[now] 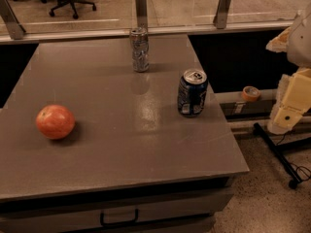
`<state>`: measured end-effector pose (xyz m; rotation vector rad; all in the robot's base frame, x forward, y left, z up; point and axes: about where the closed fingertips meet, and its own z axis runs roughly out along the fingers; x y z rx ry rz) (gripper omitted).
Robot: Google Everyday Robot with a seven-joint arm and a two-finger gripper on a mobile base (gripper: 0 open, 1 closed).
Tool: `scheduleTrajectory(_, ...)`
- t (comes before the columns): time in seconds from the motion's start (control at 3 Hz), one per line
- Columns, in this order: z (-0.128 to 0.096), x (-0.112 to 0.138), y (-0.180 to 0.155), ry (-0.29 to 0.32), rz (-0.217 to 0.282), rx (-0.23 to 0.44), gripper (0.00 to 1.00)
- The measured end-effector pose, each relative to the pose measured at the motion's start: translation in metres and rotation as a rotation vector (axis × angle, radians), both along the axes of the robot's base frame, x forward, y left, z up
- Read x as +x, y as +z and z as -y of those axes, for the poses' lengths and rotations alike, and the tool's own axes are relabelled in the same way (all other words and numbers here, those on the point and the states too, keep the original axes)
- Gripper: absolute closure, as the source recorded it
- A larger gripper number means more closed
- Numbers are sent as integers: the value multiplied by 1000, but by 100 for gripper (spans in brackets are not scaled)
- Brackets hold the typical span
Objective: Move pepsi can near apple
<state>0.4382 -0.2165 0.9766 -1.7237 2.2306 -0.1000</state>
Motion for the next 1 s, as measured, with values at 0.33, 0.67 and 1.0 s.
scheduleTrajectory(0.33, 0, 0, 0, 0, 0, 0, 0)
scheduleTrajectory(0.67, -4, 4, -3, -1, 3, 87, 0)
scheduleTrajectory(1.0, -5, 22, -26, 7, 37, 286, 0)
